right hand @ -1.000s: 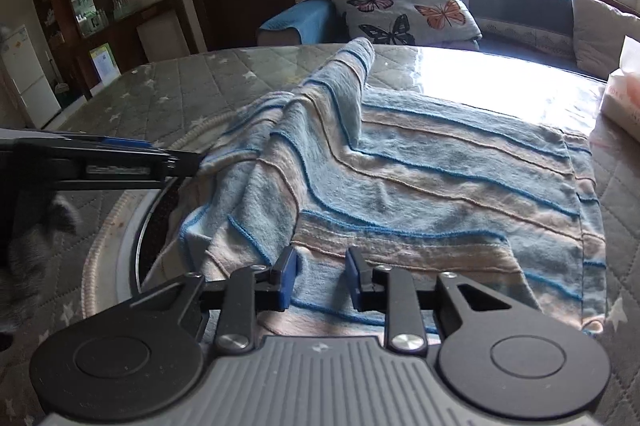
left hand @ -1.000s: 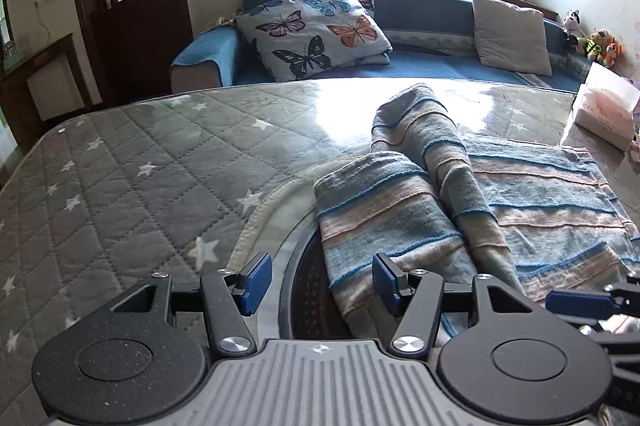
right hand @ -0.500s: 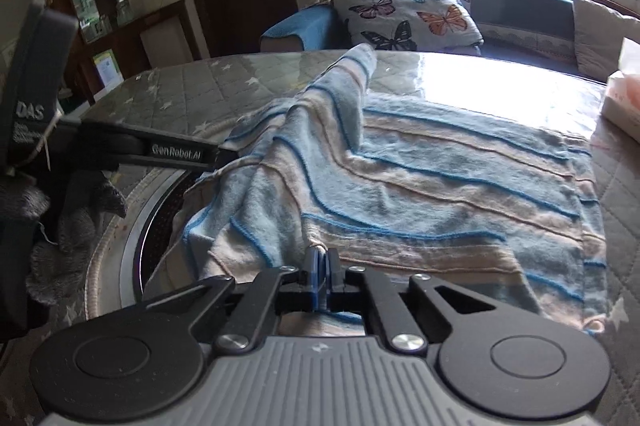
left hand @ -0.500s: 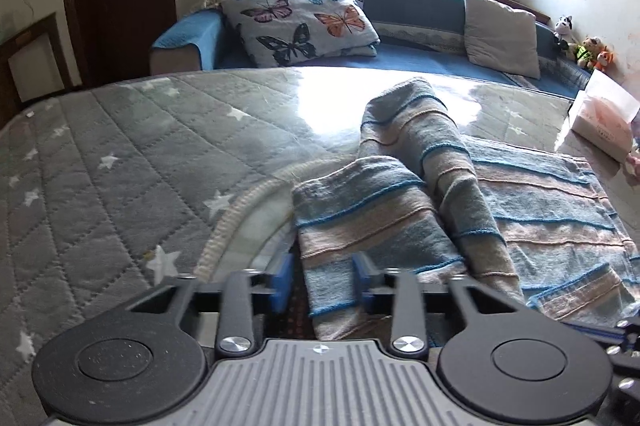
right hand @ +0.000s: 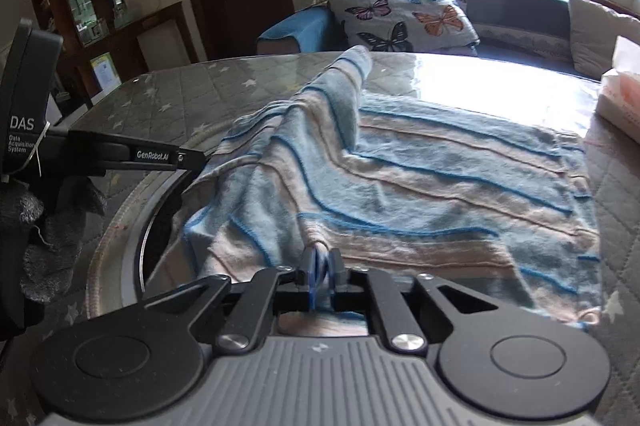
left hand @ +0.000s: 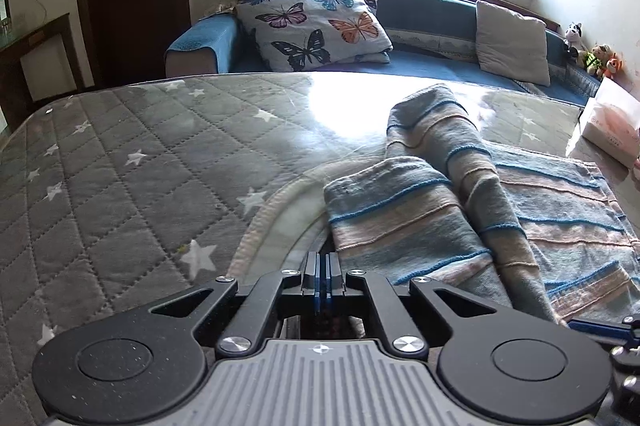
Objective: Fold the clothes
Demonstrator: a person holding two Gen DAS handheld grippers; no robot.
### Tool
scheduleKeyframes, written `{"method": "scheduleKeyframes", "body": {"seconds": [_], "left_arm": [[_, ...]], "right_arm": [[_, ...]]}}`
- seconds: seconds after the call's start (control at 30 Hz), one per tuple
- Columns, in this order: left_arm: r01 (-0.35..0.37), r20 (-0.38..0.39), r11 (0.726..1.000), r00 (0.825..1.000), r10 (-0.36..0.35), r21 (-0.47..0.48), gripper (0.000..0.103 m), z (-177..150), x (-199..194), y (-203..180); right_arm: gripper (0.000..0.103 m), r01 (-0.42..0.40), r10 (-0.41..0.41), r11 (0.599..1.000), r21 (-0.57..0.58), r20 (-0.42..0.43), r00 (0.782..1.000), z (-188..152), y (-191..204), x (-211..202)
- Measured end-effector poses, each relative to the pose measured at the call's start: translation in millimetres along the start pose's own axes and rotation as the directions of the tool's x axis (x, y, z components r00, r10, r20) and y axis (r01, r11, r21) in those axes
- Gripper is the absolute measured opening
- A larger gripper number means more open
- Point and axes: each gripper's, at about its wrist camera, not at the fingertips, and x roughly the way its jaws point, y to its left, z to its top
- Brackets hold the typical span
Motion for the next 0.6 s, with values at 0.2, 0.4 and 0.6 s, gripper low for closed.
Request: {"method": "scheduleKeyframes", "body": {"seconds": [0.2,0.4,0.6], "left_arm": [[0.021,0.008,0.999,1.0,-0.021,-0.027,0.033,5.2,3.9,2.4],[0.078,0.011,0.996,0.997,-0.077,-0.039,0.033,9.5,14.4,-1.5],[0.103,0.015,0.994,0.995,-0.103,-0.03,0.004,7.4,17.3,-6.7]], "right_arm": [[0.016,-0.008,0.008,1.0,-0.019,-0.009,1.0,-1.9,4.2,5.9],[0.003,-0.011,0.011,1.0,0.01,0.006,1.0,-2.4,-3.9,-1.8],[0.002,0.005,-0.009,0.998,0.058,0.067,0.998,-3.3,-21.3,-32.2]]}}
